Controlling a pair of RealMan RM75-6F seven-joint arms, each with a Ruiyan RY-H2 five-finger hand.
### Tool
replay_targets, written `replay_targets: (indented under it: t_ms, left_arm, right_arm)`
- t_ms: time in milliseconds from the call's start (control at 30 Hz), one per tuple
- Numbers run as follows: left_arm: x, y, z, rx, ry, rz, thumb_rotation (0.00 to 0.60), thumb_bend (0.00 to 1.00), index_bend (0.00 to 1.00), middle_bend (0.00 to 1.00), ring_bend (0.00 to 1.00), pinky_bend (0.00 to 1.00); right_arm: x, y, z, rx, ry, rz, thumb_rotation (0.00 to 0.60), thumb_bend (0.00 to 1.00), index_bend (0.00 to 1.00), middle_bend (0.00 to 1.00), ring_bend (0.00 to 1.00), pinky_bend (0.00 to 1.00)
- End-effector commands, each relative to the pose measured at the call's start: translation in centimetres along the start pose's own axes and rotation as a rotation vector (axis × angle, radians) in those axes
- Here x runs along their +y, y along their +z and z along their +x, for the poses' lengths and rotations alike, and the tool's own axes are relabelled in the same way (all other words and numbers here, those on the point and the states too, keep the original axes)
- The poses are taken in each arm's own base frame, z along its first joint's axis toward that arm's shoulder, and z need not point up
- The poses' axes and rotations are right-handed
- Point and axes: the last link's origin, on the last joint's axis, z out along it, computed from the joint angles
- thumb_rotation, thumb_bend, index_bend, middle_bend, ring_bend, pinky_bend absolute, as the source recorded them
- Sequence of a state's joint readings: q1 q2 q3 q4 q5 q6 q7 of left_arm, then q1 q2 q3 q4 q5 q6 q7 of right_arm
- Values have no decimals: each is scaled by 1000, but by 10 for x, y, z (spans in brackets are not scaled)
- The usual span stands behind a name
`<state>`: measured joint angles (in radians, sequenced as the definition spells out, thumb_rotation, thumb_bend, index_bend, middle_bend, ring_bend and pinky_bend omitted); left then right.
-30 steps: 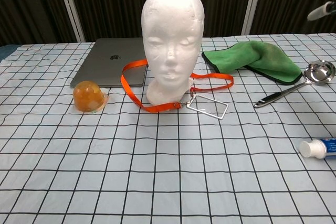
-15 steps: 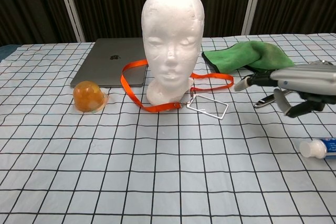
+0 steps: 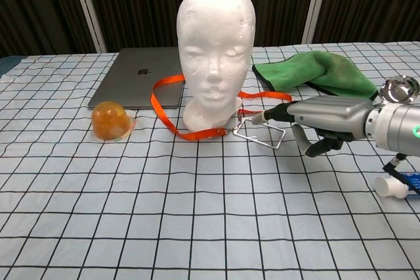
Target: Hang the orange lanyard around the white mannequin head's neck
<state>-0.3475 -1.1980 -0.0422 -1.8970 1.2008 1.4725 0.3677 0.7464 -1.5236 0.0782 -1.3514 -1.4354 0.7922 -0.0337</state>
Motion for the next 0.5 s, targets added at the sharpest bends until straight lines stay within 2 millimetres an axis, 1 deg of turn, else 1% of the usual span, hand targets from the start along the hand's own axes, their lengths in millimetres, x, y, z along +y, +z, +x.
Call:
replay_targets:
  t_ms: [33, 133, 300, 500]
  left_arm:
    - [0, 1, -2, -10, 10, -4, 600, 0, 0, 0, 0, 0]
    - [0, 1, -4, -15, 21, -11, 600, 0, 0, 0, 0, 0]
    - [0, 1, -4, -15, 17, -11, 600, 0, 0, 0, 0, 0]
    - [0, 3, -5, -14, 38, -29, 600, 0, 0, 0, 0, 0]
  right_arm:
    - [0, 9, 2, 1, 1, -10, 600, 1000, 112, 86, 0, 0]
    - [3, 11, -1, -15, 0, -26, 600, 1000, 112, 86, 0, 3]
    - [10, 10, -11, -71, -5, -47, 600, 1000, 112, 88, 0, 8]
    - [10, 5, -18, -107, 1, -42, 600, 1000, 132, 116, 9, 12]
